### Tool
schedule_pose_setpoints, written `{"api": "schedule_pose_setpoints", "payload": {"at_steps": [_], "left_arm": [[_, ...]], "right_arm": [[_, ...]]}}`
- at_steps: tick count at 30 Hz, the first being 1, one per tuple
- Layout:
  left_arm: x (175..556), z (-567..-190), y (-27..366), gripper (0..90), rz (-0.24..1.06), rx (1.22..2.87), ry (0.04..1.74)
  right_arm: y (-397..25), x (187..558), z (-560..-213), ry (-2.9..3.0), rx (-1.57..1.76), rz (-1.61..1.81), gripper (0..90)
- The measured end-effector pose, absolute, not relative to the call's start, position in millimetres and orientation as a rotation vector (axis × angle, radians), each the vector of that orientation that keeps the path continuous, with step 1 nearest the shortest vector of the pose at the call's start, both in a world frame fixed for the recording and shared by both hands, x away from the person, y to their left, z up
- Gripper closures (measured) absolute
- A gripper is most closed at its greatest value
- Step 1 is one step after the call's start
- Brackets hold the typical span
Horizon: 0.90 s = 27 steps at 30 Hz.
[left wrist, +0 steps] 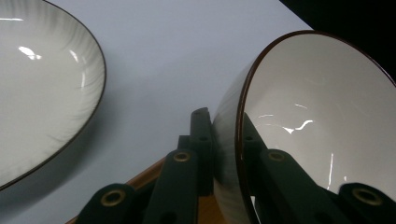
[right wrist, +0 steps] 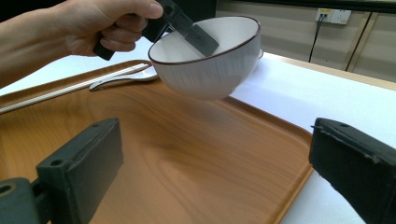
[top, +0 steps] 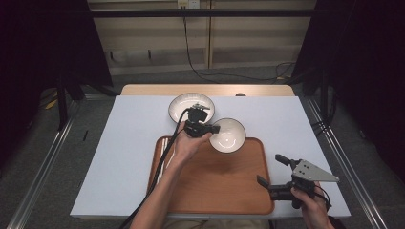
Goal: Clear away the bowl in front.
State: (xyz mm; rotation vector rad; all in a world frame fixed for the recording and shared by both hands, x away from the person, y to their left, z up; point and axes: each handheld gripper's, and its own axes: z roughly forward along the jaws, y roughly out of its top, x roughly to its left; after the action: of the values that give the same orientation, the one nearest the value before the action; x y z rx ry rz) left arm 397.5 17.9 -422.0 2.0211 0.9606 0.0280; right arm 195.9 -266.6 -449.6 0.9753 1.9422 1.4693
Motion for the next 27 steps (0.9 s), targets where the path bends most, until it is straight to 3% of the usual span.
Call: {"api": "schedule_pose_setpoints", "payload": {"at_steps": [27], "left_arm": [[404.4,-437.4,-40.9,82.1,-0.009,2.137,0.927]], "right_arm": [[-265.6,195.6,-449.9,1.942,0.964,1.455,2.9]]}}
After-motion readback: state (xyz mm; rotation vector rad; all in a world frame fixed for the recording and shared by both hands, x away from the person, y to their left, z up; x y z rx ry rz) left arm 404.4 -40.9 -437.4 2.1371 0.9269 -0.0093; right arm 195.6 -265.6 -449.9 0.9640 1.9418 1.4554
